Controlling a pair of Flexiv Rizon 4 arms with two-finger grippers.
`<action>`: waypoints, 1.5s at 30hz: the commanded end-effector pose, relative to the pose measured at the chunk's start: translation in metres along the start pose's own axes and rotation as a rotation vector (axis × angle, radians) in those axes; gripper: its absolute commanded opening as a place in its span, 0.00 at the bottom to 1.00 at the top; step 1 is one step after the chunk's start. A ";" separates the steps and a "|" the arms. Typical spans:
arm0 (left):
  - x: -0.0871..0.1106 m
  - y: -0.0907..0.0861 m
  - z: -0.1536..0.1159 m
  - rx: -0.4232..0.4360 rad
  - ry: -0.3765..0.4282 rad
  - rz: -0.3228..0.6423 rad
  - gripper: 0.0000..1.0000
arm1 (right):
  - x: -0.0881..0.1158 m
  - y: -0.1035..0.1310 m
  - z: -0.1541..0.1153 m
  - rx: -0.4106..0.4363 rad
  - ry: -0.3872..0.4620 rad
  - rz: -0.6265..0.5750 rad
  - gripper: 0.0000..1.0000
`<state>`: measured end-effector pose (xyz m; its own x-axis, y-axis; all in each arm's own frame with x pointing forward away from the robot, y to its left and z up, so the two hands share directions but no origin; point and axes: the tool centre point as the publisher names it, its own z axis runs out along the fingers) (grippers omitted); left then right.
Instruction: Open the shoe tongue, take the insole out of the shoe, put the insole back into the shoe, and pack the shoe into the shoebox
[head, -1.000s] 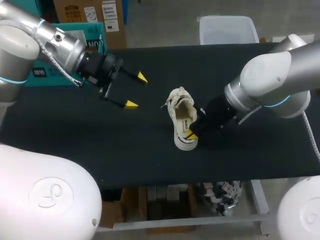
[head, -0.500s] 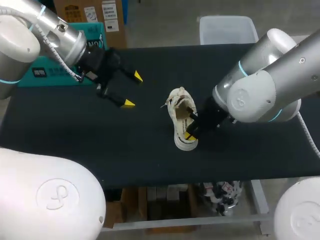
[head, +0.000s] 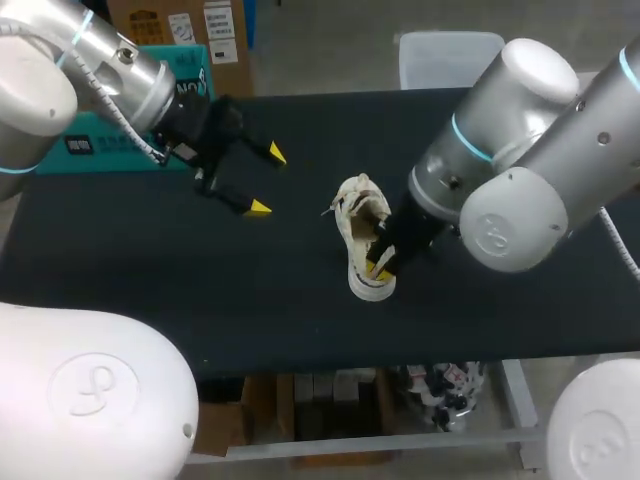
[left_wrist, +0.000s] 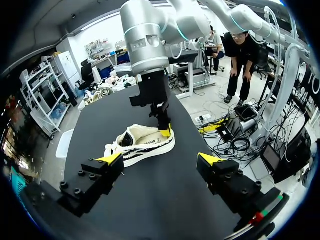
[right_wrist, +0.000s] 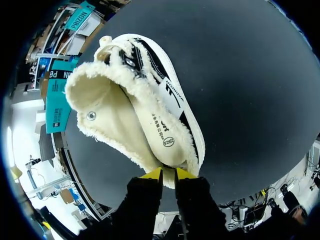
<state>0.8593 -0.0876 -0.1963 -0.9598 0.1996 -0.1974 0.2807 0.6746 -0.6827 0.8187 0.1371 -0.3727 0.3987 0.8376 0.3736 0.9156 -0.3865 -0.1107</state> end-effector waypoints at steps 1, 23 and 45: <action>0.000 0.000 0.000 0.001 0.001 0.000 1.00 | 0.001 -0.004 -0.006 -0.190 -0.021 0.001 0.16; 0.000 0.000 0.000 0.001 0.001 0.000 1.00 | 0.019 0.029 0.031 -0.285 -0.029 -0.219 0.00; 0.020 0.005 -0.003 -0.240 -0.370 -0.809 1.00 | 0.011 0.040 0.046 -0.380 -0.052 -0.290 0.00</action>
<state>0.8523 -0.0811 -0.2098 -0.9577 -0.2823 0.0565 -0.2466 0.7035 -0.6665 0.8642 0.1461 -0.4070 0.1311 0.9454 0.2984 0.9880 -0.1493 0.0390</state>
